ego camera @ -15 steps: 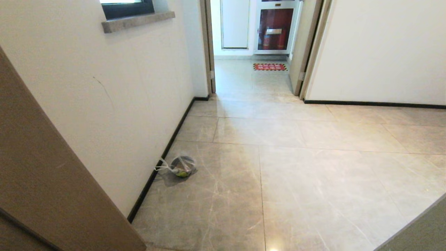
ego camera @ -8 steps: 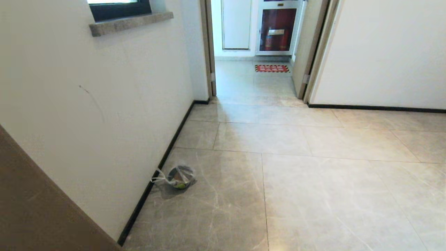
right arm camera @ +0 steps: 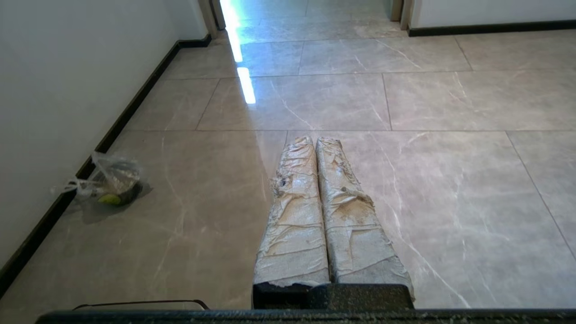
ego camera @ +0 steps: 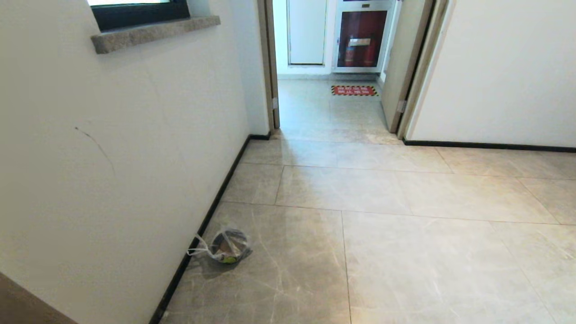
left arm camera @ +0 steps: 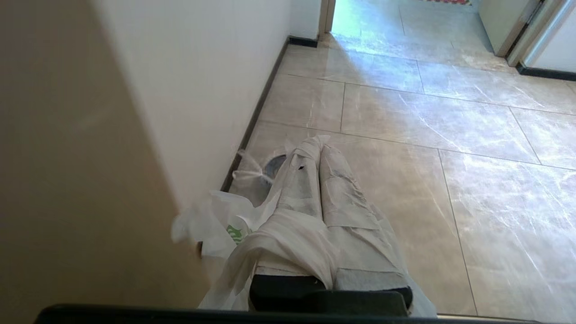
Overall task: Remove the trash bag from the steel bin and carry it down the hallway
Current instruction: Put the trash bag at the door
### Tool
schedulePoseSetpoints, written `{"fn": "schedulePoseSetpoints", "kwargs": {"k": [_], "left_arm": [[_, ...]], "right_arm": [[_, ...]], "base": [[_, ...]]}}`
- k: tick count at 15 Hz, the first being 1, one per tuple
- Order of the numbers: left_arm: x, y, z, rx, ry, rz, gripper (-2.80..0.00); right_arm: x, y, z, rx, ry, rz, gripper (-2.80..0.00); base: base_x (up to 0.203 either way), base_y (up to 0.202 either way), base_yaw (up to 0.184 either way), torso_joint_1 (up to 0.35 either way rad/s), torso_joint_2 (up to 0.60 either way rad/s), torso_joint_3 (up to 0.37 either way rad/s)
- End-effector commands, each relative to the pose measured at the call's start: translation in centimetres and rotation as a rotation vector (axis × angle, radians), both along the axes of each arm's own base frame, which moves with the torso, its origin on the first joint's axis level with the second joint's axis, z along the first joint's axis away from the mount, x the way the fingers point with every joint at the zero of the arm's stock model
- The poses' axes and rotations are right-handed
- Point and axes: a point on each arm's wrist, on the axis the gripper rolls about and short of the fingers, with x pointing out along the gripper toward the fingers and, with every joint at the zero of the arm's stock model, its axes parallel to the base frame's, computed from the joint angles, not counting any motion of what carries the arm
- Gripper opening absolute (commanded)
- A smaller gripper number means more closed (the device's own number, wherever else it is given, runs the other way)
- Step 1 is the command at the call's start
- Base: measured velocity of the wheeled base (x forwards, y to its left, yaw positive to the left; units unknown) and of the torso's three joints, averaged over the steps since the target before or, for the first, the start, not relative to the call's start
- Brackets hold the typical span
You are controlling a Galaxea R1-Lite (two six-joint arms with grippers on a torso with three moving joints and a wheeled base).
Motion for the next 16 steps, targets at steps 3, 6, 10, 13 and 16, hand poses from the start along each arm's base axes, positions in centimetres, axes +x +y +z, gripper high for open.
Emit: {"fn": "schedulePoseSetpoints", "kwargs": {"k": [3,6,10,13,16], "left_arm": [[0.01,0.0,0.0,-0.001,0.002,0.002,-2.8],[0.01,0.0,0.0,-0.002,0.002,0.002,-2.8],[0.01,0.0,0.0,-0.002,0.002,0.002,-2.8],[0.01,0.0,0.0,-0.002,0.002,0.002,-2.8],[0.01,0.0,-0.01,-0.002,0.002,0.002,-2.8]], "right_arm": [[-0.02,0.0,-0.01,0.0,-0.001,0.0,-2.8],[-0.02,0.0,-0.01,0.0,-0.001,0.0,-2.8],[-0.02,0.0,-0.01,0.0,-0.001,0.0,-2.8],[-0.02,0.0,-0.01,0.0,-0.001,0.0,-2.8],[-0.02,0.0,-0.01,0.0,-0.001,0.0,-2.8]], "base": [[0.2,0.0,0.003,0.001,0.0,0.002],[0.191,0.0,0.001,0.003,0.0,0.002],[0.192,0.0,0.0,0.003,0.0,0.002],[0.192,0.0,0.001,0.002,0.0,0.002],[0.186,0.0,0.0,0.001,0.0,0.0]]}}
